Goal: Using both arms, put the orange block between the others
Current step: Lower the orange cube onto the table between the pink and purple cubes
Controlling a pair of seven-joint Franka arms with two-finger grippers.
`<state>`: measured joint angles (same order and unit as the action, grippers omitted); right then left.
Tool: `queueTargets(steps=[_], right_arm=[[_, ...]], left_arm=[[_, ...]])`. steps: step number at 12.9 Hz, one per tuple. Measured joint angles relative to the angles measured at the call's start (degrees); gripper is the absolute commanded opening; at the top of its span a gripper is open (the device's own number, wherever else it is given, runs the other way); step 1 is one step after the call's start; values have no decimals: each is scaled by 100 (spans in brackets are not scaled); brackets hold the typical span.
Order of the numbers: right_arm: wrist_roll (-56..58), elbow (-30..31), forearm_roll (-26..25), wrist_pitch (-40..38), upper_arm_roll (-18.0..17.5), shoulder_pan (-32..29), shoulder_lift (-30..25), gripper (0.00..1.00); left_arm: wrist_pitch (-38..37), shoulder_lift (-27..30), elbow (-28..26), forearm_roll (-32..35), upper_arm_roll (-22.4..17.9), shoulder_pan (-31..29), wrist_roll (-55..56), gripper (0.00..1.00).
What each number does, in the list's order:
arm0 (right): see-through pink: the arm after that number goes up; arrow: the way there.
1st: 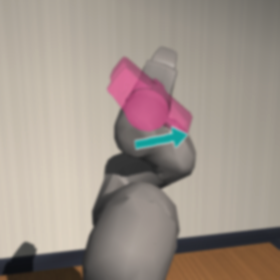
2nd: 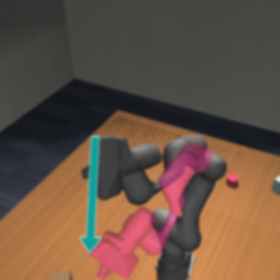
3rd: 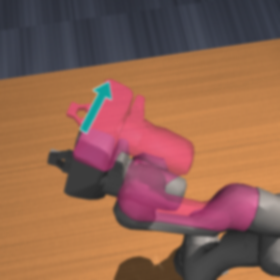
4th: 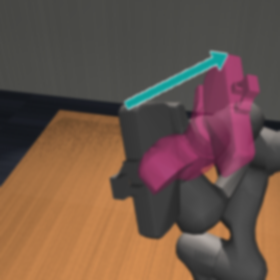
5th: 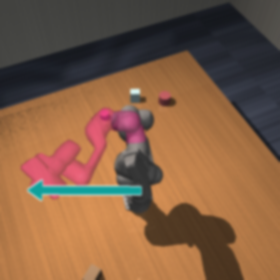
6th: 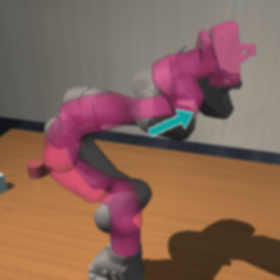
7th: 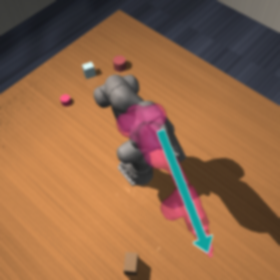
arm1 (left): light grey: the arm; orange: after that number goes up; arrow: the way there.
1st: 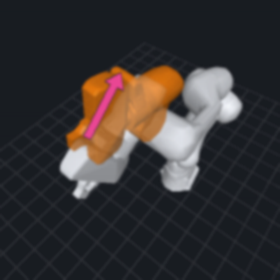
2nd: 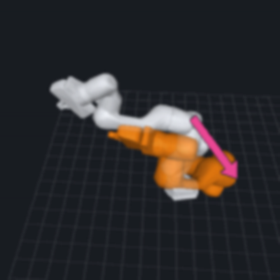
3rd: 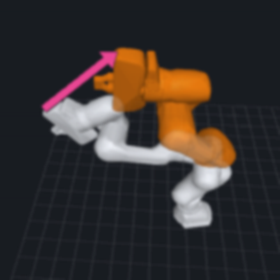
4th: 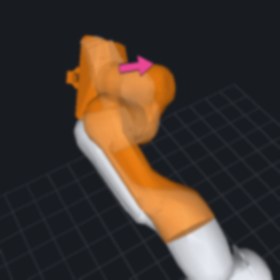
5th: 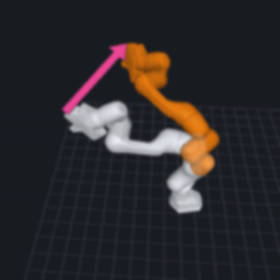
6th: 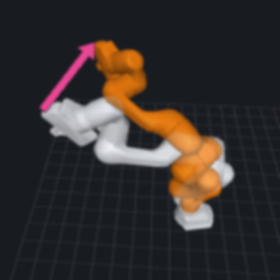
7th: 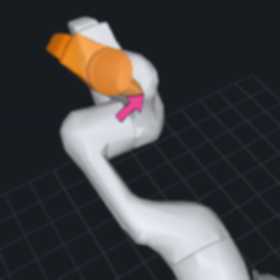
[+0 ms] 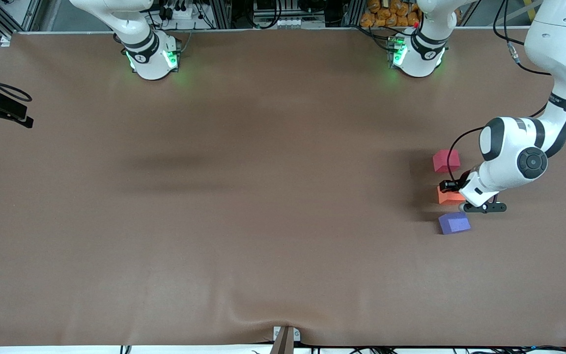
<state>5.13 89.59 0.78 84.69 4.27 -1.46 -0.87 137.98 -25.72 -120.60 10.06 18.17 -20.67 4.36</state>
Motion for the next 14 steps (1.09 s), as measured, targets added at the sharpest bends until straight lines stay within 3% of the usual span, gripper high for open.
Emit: queueTargets(steps=[11,14], right_arm=[[0,3,0,10,4,0,0,100],[0,8,0,45,14,-2,8,100]], left_arm=[[0,1,-13,0,3,-3,0,4],[0,2,-15,0,5,-5,0,11]])
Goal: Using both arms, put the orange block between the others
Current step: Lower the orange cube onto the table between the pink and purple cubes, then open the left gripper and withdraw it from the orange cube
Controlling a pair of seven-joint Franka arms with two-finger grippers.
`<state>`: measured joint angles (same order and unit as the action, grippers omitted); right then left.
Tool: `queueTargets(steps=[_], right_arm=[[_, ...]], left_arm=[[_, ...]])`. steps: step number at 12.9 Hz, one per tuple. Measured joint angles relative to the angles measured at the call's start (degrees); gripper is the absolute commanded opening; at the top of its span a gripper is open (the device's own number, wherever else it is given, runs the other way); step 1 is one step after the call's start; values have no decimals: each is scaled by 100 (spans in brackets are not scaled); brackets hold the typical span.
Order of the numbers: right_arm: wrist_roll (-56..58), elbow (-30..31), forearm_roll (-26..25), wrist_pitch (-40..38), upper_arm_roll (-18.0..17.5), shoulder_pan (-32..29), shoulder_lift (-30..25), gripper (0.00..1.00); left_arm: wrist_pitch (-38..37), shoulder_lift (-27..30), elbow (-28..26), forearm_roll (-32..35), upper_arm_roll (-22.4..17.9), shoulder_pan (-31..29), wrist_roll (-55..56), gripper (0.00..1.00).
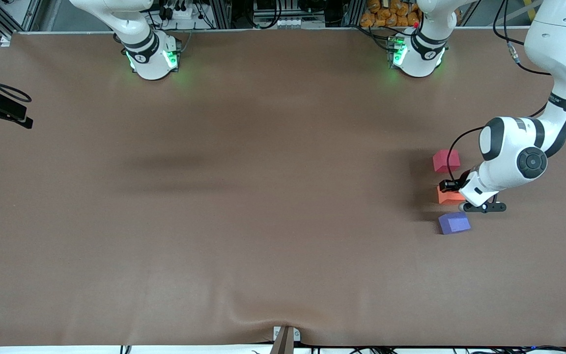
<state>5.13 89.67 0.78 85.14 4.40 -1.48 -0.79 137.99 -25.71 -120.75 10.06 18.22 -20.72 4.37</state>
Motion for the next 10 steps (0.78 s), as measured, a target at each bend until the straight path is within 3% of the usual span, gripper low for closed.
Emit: queueTargets(steps=[1,2,7,10], right_arm=[[0,1,0,7,0,0,0,100],[0,1,0,8,0,0,0,100],[0,7,0,12,-5,0,4,100],[0,10,0,13,-5,0,13,100]], left_arm=[[0,0,0,0,0,0,0,36],[0,0,0,0,1,-1,0,99],[-6,-7,-17,-124,33,-2,6,100],[-390,38,334,-354,118,-3,34,100]])
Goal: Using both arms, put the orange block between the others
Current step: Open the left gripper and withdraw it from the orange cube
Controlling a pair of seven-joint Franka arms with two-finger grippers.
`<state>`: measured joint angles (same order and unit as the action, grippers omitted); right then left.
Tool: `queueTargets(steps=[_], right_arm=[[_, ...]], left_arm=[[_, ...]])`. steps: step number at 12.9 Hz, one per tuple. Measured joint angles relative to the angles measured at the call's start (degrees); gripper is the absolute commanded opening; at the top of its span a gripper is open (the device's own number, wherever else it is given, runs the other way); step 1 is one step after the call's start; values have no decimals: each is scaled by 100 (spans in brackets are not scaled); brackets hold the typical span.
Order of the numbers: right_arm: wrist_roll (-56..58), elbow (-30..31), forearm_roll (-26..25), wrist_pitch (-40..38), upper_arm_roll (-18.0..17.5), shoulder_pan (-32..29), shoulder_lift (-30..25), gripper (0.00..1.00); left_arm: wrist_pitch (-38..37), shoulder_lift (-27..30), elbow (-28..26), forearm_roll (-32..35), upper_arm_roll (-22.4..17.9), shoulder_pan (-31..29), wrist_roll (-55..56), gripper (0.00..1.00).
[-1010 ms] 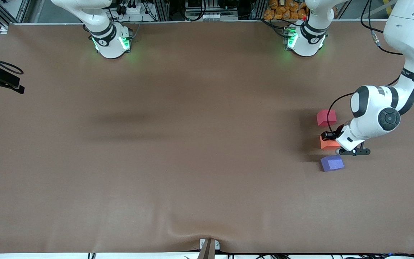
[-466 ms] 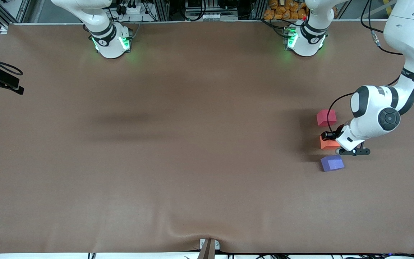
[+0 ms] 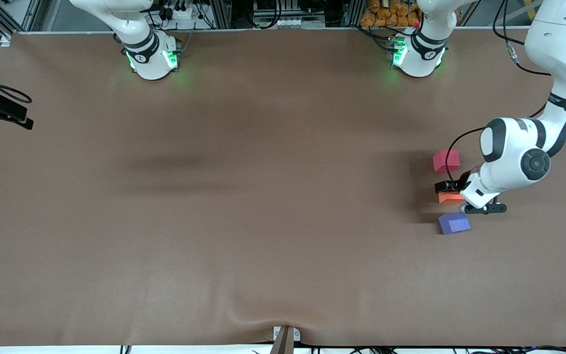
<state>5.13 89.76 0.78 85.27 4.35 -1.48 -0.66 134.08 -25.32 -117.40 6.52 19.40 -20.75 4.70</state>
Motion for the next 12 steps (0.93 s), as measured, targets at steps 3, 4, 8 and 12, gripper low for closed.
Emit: queueTargets(steps=[3,4,8,12], right_arm=[[0,2,0,4,0,0,8,100],[0,2,0,7,0,0,9,100],[0,4,0,9,0,0,10,100],[0,6,0,9,0,0,11,100]], left_arm=[[-983,312,686,-18,210,-5,316,100],[-1394,440,967,-19,302,-3,374,100],[-3099,711,2451,-20,558,8,428,100],[-4036,726,3430,-20,607,8,422,100]])
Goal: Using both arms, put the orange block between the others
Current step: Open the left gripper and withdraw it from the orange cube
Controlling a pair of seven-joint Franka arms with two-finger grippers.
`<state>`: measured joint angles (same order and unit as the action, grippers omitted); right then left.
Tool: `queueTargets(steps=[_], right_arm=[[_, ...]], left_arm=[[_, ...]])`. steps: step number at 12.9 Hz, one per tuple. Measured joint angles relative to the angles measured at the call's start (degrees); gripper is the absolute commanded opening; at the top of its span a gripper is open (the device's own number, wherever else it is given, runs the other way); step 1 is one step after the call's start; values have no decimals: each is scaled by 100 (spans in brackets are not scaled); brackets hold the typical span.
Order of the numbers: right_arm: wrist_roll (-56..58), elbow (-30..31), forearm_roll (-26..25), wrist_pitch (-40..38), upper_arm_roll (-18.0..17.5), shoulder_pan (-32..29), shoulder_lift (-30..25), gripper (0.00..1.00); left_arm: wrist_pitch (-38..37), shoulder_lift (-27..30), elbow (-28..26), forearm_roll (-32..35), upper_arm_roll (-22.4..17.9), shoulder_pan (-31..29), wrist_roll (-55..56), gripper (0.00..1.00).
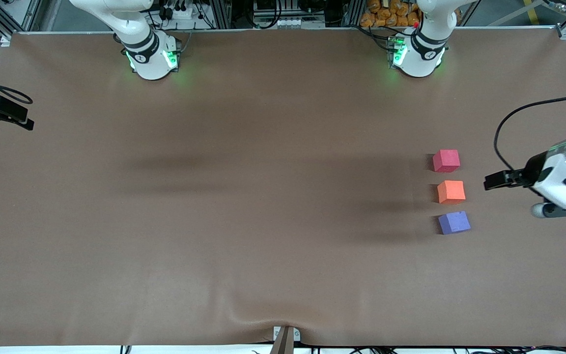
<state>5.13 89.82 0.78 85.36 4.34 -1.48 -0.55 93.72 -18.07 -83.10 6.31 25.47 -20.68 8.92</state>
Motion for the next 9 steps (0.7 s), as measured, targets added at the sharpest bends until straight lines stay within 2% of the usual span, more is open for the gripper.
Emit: queueTargets(steps=[3,9], right_arm=[[0,2,0,0,2,0,0,100],[0,6,0,0,8,0,2,100]], left_arm=[[-455,114,396,0,6,-1,9,100],[-878,1081,490,-114,147,0,9,100]])
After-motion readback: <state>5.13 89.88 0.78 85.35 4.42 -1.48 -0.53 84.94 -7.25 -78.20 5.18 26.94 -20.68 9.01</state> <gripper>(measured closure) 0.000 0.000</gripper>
